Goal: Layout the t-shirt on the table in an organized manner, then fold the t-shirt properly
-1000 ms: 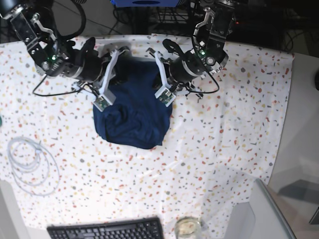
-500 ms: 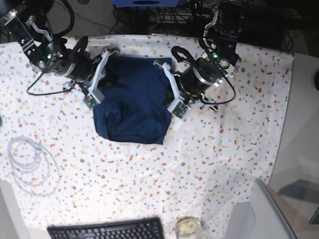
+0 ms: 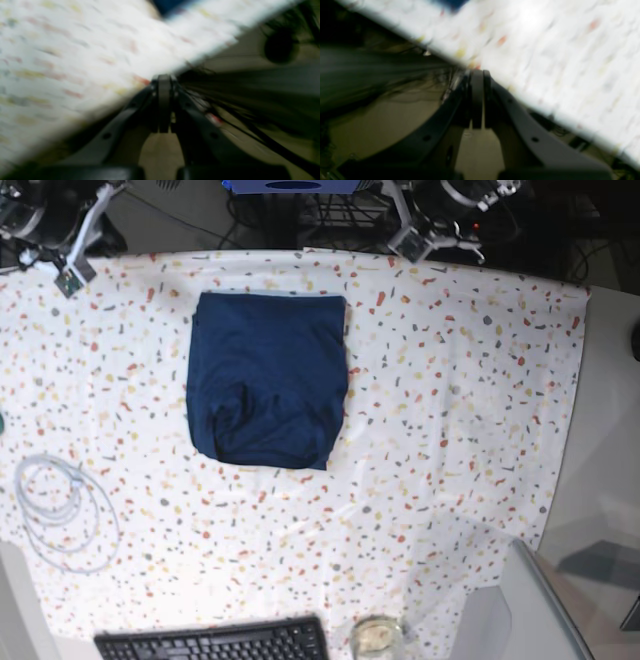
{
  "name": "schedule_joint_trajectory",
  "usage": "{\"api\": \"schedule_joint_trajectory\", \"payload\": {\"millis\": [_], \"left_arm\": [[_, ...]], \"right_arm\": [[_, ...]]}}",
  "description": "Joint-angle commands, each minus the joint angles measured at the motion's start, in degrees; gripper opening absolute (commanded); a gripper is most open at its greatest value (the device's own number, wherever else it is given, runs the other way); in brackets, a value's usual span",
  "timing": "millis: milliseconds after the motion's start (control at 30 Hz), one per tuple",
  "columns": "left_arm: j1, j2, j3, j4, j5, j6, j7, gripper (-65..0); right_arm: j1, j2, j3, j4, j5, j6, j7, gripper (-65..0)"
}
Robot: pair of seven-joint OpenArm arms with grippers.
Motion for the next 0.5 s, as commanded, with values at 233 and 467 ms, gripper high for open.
{"api": "schedule_joint_trajectory", "payload": {"millis": [233, 467], "left_arm": [[6.12, 1.43, 0.38, -13.58, -0.85, -0.37, -0.77, -65.0], [-11.81, 2.05, 0.38, -65.09, -0.5, -0.28, -28.99, -65.0]], "right_arm": [[-1.89, -2.04, -16.89, -15.15, -9.16, 0.09, 0.25, -65.0], [21.23, -21.38, -34.65, -63.24, -20.94, -0.44, 2.97, -65.0]]}}
